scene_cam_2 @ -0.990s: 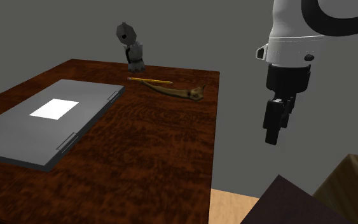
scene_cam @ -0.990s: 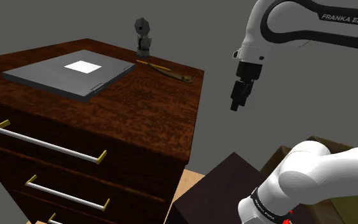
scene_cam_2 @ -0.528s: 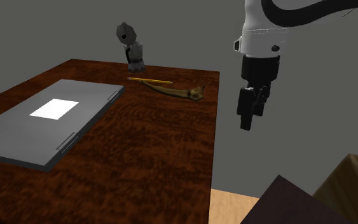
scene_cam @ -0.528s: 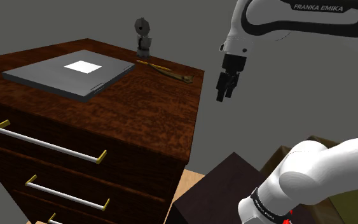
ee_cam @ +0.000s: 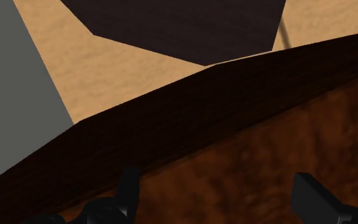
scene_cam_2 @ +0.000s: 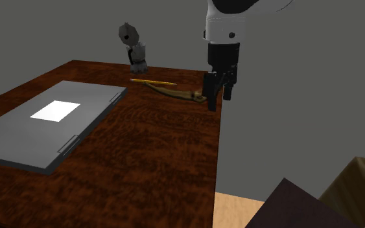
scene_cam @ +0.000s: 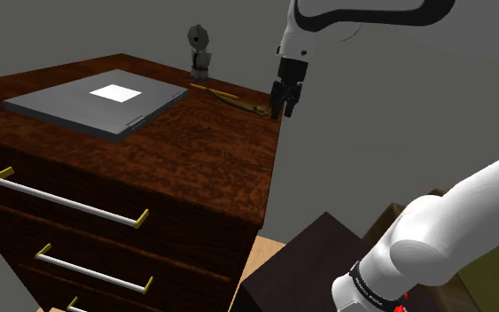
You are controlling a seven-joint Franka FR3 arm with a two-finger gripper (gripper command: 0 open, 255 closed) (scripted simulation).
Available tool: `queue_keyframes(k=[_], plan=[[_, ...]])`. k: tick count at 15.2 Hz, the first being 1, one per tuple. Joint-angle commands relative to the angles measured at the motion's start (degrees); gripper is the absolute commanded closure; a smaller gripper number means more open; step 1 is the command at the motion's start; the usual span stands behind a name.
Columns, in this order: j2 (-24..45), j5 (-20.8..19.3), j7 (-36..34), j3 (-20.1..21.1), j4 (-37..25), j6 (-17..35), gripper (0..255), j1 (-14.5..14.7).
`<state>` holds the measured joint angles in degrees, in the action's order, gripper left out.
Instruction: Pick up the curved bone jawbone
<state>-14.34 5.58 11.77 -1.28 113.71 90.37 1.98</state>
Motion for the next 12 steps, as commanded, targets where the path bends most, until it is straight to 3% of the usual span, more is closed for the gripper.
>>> queue_keyframes(k=[1,7,12], plan=[[4.02,0.08,0.53,-0.01,-4.47,0.02,0,0.15],[17.16,0.45,1.14,0.45,-20.97,-1.90,0,0.72],[29.72,0.62,1.30,0.93,-39.07,-6.22,0,1.08]])
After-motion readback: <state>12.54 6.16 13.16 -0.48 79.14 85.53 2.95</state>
